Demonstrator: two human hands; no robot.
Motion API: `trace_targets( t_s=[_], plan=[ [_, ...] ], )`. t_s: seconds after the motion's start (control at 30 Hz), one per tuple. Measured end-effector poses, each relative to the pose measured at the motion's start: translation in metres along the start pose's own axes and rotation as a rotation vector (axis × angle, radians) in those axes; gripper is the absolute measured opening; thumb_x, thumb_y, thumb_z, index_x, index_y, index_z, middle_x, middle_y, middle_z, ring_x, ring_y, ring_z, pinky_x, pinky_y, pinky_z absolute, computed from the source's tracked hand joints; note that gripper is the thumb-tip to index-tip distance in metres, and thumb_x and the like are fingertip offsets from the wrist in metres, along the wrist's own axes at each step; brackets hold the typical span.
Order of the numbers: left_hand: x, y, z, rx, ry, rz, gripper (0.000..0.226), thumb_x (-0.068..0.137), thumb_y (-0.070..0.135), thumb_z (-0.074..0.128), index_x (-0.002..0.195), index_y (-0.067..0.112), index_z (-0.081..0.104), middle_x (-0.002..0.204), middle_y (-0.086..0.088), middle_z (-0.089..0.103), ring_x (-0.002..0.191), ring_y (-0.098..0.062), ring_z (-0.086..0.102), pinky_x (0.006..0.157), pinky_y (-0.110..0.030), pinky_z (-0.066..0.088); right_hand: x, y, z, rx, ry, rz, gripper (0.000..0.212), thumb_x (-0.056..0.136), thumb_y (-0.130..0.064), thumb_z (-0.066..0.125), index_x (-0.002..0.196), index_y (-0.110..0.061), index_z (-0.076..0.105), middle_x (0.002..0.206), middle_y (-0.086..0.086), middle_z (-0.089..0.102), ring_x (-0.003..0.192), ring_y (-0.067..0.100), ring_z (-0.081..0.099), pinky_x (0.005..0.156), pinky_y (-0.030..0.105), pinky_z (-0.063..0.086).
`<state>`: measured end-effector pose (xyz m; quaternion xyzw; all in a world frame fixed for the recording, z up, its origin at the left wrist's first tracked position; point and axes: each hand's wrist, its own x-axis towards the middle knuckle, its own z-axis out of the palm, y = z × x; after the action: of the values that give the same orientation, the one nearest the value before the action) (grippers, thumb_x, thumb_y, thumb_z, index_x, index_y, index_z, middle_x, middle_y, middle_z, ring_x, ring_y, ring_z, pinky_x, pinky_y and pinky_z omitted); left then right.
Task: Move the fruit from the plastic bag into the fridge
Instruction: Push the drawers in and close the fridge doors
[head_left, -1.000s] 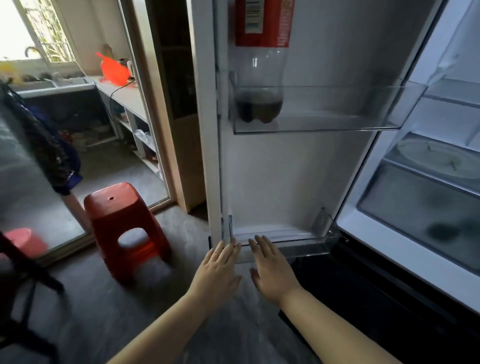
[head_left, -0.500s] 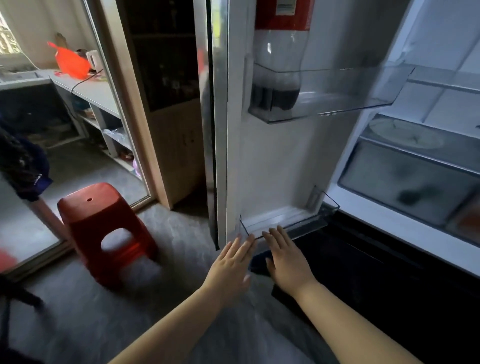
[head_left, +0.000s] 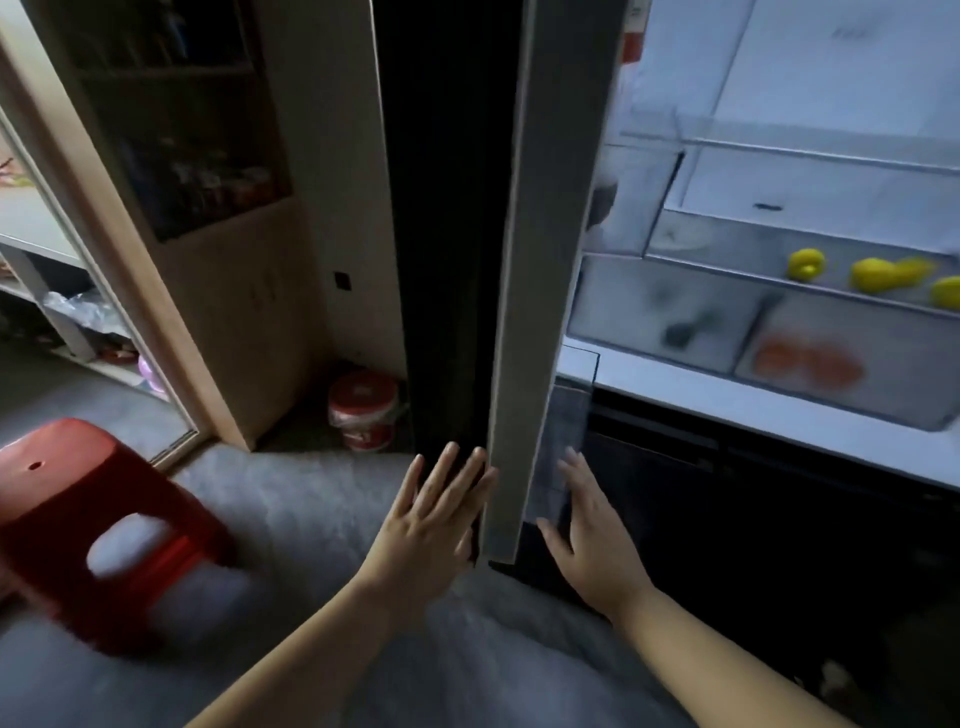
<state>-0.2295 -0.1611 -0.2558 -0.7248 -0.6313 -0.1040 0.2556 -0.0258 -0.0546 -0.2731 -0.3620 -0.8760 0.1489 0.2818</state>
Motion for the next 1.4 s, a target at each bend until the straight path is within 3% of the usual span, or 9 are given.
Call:
trace_targets(
  t_s=[0.13, 0.23, 0.33, 0.47, 0.67, 0.9, 1.03, 1.13, 1.4],
  plan=[
    [0.017, 0.008, -0.008, -0.024, 0.005, 0.082, 0.070, 0.085, 0.031, 0.044, 0.149, 0.016, 0.023, 0.159, -0.005, 0.002, 0.146, -0.026, 0.002, 0.112, -0.051, 0.019, -0.019, -0.011, -0.012, -0.006, 0.208, -0.015, 0.082, 0.086, -0.025, 0.060, 0.148, -0.007, 0.010, 0.156, 0.015, 0.009, 0.145, 0.028, 0.013, 0.116, 0.035, 0.021],
    [0.031, 0.020, -0.011, -0.019, 0.034, 0.124, 0.070, 0.085, 0.032, 0.043, 0.150, 0.016, 0.021, 0.159, -0.004, -0.002, 0.146, -0.026, 0.002, 0.114, -0.050, 0.016, -0.024, -0.010, -0.021, -0.011, 0.330, 0.036, 0.085, 0.088, -0.024, 0.057, 0.151, -0.017, 0.000, 0.157, 0.015, -0.004, 0.146, 0.031, 0.006, 0.117, 0.036, 0.017],
    [0.046, 0.032, -0.010, -0.018, 0.038, 0.177, 0.067, 0.088, 0.032, 0.041, 0.150, 0.015, 0.022, 0.160, -0.004, 0.000, 0.146, -0.029, 0.003, 0.114, -0.051, 0.015, -0.025, 0.001, -0.035, -0.049, 0.353, 0.113, 0.093, 0.084, -0.018, 0.065, 0.151, -0.022, 0.000, 0.156, 0.018, -0.008, 0.146, 0.029, -0.001, 0.117, 0.031, 0.013],
    [0.071, 0.057, -0.012, -0.036, 0.039, 0.256, 0.069, 0.086, 0.028, 0.045, 0.150, 0.014, 0.022, 0.159, -0.004, 0.006, 0.145, -0.030, 0.006, 0.114, -0.052, 0.015, -0.024, 0.024, -0.058, -0.158, 0.320, 0.199, 0.093, 0.083, -0.021, 0.066, 0.150, -0.007, 0.004, 0.157, 0.019, -0.005, 0.146, 0.028, -0.002, 0.116, 0.040, 0.017],
    [0.111, 0.095, -0.008, -0.075, 0.042, 0.334, 0.073, 0.083, 0.022, 0.048, 0.150, 0.012, 0.019, 0.160, -0.004, 0.003, 0.146, -0.030, 0.005, 0.114, -0.051, 0.015, -0.019, 0.056, -0.092, -0.214, 0.299, 0.240, 0.090, 0.087, -0.028, 0.062, 0.151, -0.010, 0.001, 0.159, 0.006, -0.004, 0.146, 0.016, -0.001, 0.116, 0.034, 0.021],
    [0.166, 0.110, -0.013, -0.235, 0.074, 0.247, 0.078, 0.080, 0.030, 0.046, 0.150, 0.013, 0.015, 0.159, -0.008, 0.006, 0.146, -0.026, 0.007, 0.114, -0.047, 0.016, -0.013, 0.076, -0.116, -0.281, 0.395, -0.025, 0.081, 0.090, -0.024, 0.060, 0.150, -0.012, 0.008, 0.159, 0.010, 0.003, 0.144, 0.028, 0.016, 0.115, 0.040, 0.026],
    [0.211, 0.110, -0.013, -0.245, 0.059, 0.174, 0.101, 0.076, 0.044, 0.066, 0.151, 0.015, 0.005, 0.159, -0.009, 0.000, 0.146, -0.028, 0.002, 0.116, -0.048, 0.014, 0.013, 0.097, -0.135, -0.392, 0.514, -0.118, 0.072, 0.088, -0.026, 0.060, 0.146, -0.006, 0.023, 0.158, 0.012, 0.002, 0.143, 0.035, 0.016, 0.114, 0.048, 0.024],
    [0.247, 0.111, -0.012, -0.231, 0.051, 0.142, 0.116, 0.069, 0.058, 0.069, 0.151, 0.017, -0.002, 0.159, -0.009, -0.006, 0.146, -0.030, -0.002, 0.116, -0.051, 0.016, 0.042, 0.108, -0.160, -0.434, 0.584, -0.203, 0.070, 0.088, -0.019, 0.063, 0.144, -0.004, 0.025, 0.159, 0.010, -0.001, 0.143, 0.038, 0.014, 0.114, 0.050, 0.024],
    [0.329, 0.117, -0.001, -0.186, 0.115, 0.097, 0.128, 0.058, 0.066, 0.072, 0.151, 0.017, -0.003, 0.158, -0.008, -0.004, 0.146, -0.031, 0.002, 0.113, -0.054, 0.021, 0.102, 0.167, -0.197, -0.547, 0.645, -0.216, 0.071, 0.084, -0.008, 0.063, 0.142, 0.002, 0.025, 0.158, 0.012, -0.002, 0.143, 0.041, 0.007, 0.117, 0.046, 0.015]
  ],
)
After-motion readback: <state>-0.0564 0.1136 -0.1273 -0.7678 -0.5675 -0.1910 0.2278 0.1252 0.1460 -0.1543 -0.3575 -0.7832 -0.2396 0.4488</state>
